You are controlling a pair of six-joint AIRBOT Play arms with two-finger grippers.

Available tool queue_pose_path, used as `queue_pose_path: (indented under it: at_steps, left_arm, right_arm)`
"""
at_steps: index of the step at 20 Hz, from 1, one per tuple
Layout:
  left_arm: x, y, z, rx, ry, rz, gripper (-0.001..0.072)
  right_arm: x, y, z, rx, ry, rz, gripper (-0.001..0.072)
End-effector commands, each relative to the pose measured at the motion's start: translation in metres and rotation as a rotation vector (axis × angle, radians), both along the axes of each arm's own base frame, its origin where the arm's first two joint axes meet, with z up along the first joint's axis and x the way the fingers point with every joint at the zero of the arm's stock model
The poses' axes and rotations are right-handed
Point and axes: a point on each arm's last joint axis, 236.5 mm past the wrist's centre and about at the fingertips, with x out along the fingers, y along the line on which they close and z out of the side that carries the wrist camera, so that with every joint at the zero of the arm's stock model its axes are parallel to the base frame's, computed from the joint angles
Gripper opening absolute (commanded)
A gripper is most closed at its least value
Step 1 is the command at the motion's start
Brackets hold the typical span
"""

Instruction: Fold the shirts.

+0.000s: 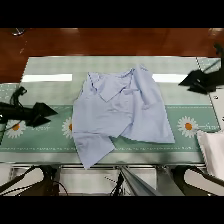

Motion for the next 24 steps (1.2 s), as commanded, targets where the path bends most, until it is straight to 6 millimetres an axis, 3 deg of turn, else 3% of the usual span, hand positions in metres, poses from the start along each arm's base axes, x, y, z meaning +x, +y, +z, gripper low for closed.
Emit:
queue_pose_path:
  at_steps: [1,3,6,10,14,15,16,19,21,24]
  left_arm:
    - [-0.038,-0.043,-0.011,-0.203,0.05,0.029,0.0704]
    - [-0.056,-0.056,-0.022,-0.208,0.098,-0.009,0.0705]
    - [-0.067,-0.077,-0.027,-0.198,0.108,-0.097,0.0704]
    - [-0.084,-0.107,-0.032,-0.164,0.098,-0.265,0.0704]
    - [-0.072,-0.111,-0.043,-0.096,0.057,-0.26,0.0698]
    - [-0.07,-0.111,-0.044,-0.091,0.048,-0.253,0.0512]
    - [-0.069,-0.111,-0.044,-0.09,0.043,-0.252,0.0072]
    - [-0.062,-0.113,-0.041,-0.101,0.008,-0.249,0.0023]
    - [-0.059,-0.114,-0.041,-0.103,-0.006,-0.243,0.0023]
    - [-0.058,-0.113,-0.042,-0.097,-0.009,-0.238,0.0023]
  right_arm:
    - [-0.069,0.008,-0.041,0.052,0.017,-0.139,0.0629]
    - [-0.102,0.022,-0.064,0.061,0.054,-0.145,0.0629]
    - [-0.128,0.042,-0.082,0.112,0.089,-0.156,0.0628]
    - [-0.128,0.049,-0.082,0.156,0.094,-0.195,0.0628]
    - [-0.122,0.03,-0.083,0.155,0.083,-0.29,0.0628]
    - [-0.124,0.02,-0.085,0.147,0.092,-0.322,0.0628]
    - [-0.131,0.008,-0.089,0.125,0.114,-0.348,0.0628]
    - [-0.179,-0.021,-0.113,-0.003,0.302,-0.372,0.0628]
    - [-0.202,-0.011,-0.126,0.003,0.41,-0.323,0.0628]
    - [-0.217,0.008,-0.139,0.043,0.505,-0.238,0.0628]
